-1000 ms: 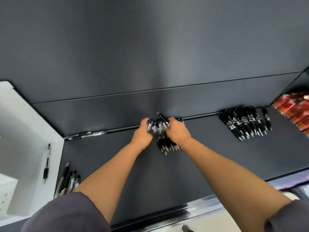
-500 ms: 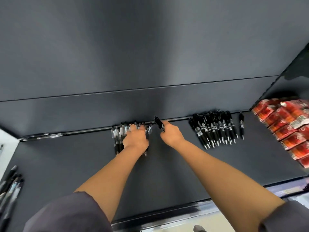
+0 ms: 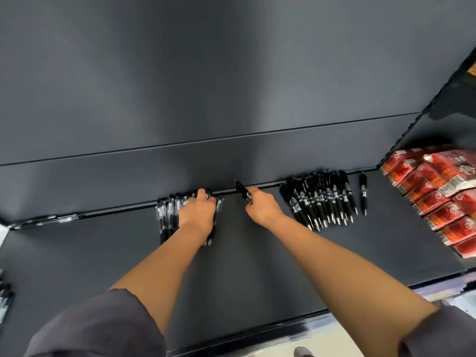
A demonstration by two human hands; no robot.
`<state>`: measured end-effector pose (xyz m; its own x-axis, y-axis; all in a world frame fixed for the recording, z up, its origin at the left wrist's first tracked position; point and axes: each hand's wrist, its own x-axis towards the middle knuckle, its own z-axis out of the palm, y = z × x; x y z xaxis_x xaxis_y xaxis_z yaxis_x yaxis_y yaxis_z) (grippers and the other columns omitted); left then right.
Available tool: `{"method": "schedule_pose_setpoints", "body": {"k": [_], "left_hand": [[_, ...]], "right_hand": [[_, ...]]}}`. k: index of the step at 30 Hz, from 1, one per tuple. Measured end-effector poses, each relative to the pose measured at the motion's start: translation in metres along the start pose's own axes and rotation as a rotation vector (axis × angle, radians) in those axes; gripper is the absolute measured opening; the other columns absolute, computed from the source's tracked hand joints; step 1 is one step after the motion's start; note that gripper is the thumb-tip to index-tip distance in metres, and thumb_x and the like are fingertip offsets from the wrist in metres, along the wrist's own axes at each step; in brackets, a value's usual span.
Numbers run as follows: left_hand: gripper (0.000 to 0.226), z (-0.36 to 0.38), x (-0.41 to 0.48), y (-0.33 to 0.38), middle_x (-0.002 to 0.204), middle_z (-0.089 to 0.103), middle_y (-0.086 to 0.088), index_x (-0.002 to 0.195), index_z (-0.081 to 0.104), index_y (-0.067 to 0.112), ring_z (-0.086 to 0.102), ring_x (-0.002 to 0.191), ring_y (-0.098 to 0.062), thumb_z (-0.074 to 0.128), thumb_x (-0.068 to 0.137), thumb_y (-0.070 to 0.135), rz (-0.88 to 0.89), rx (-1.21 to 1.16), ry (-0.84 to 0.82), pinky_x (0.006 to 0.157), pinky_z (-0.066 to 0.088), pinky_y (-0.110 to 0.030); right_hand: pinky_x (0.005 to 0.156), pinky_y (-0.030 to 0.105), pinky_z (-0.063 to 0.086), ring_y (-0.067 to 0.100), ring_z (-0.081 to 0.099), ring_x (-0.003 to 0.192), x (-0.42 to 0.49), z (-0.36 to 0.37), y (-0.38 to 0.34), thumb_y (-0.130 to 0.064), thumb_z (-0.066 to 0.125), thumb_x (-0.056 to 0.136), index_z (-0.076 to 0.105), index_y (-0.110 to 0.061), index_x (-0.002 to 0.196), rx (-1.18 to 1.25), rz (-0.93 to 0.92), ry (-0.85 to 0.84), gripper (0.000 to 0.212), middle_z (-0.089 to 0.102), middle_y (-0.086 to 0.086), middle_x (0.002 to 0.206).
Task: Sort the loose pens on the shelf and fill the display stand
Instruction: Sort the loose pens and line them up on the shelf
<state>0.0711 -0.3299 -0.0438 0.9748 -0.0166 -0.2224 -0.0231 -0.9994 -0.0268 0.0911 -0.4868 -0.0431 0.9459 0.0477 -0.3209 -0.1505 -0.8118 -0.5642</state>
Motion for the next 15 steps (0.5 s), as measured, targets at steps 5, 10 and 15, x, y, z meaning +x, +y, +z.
{"method": "schedule_pose_setpoints", "body": {"k": [5, 10, 15], "left_hand": [[0.037, 0.002, 0.01, 0.008, 0.123, 0.037, -0.009, 0.124, 0.046, 0.014, 0.043, 0.11, -0.029, 0.051, 0.087, 0.011, 0.058, 0.059, 0.083, 0.074, 0.04, -0.037], [0.034, -0.002, 0.018, 0.033, 0.121, 0.041, -0.008, 0.122, 0.049, 0.015, 0.044, 0.107, -0.029, 0.046, 0.088, 0.013, 0.159, 0.053, 0.149, 0.08, 0.038, -0.036], [0.034, -0.004, 0.026, 0.075, 0.12, 0.043, -0.006, 0.124, 0.05, 0.018, 0.045, 0.109, -0.027, 0.045, 0.091, 0.017, 0.264, -0.029, 0.153, 0.086, 0.039, -0.037]], "right_hand": [[0.075, 0.034, 0.046, 0.039, 0.058, 0.102, 0.004, -0.013, 0.009, -0.001, 0.04, 0.089, 0.042, -0.013, 0.132, -0.065, 0.028, 0.031, 0.045, 0.06, 0.023, 0.113], [0.071, 0.037, 0.043, 0.038, 0.057, 0.101, -0.002, -0.029, 0.028, 0.003, 0.04, 0.088, 0.04, -0.019, 0.134, -0.194, 0.053, 0.117, 0.051, 0.054, 0.017, 0.118], [0.088, 0.041, 0.044, 0.036, 0.044, 0.119, -0.006, -0.065, 0.068, -0.009, 0.053, 0.089, 0.032, -0.017, 0.14, -0.294, 0.256, 0.304, 0.055, 0.038, 0.015, 0.132]]}}
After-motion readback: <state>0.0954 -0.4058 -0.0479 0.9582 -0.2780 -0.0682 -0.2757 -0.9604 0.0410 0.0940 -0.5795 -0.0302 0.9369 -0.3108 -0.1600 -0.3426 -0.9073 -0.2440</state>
